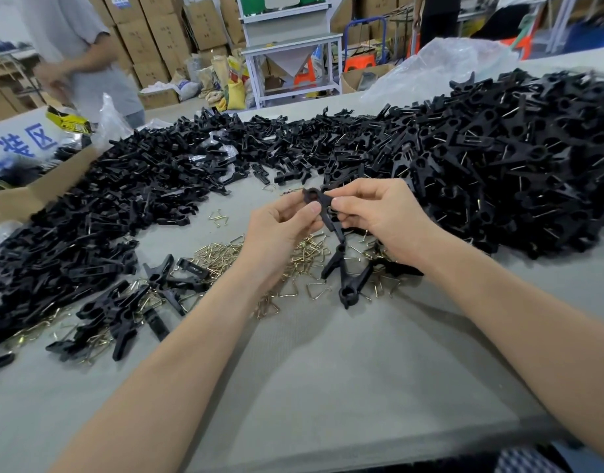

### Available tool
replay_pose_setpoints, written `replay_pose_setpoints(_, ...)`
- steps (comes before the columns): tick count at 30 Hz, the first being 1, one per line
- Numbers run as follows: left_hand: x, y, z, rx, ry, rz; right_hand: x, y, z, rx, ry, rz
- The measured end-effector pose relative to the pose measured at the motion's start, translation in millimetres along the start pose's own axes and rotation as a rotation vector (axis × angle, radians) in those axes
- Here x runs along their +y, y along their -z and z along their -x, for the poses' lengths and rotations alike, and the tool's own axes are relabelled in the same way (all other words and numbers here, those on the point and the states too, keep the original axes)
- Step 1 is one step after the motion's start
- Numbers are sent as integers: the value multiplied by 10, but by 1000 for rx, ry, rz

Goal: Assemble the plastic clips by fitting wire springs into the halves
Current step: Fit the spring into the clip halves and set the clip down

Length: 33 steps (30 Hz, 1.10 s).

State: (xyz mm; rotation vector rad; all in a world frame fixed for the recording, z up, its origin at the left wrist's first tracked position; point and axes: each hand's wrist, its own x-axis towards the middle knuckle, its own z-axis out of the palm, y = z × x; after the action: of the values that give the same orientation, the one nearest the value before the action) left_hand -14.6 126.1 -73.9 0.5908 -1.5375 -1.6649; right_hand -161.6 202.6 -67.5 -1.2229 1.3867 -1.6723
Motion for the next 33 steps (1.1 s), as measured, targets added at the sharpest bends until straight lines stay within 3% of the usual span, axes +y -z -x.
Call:
replay_pose_setpoints(5,2,37,29,-163,15,-43,-103,145,-28,-142,-25,190)
replay_pose_setpoints(14,181,214,-36,-171,16,-235,-104,24,-36,-144,-203,-104)
replay_pose_setpoints(15,204,263,-57,-113,-5,-242,-91,8,-37,-110,-172,-38)
replay_pose_setpoints(17,235,386,-107,33,-48,-225,-54,-9,-35,-56,-22,381)
replay_pose_setpoints(19,240,489,-156,142,-74,-163,-12,-64,-3,-143,112,792)
replay_pose_setpoints(22,204,536,-188,212,-71,-138,45,-267,48,-316,104,1078)
replay_pose_setpoints(26,180,510,-188,166,-66,-154,31,-387,35,-250,156,1148)
replay_pose_setpoints(30,171,458,-177,111,-64,-182,32,-323,76,-292,275,1235)
replay_pose_setpoints(33,177,421,-147,101,-67,-195,45,-316,91,-178,296,1023)
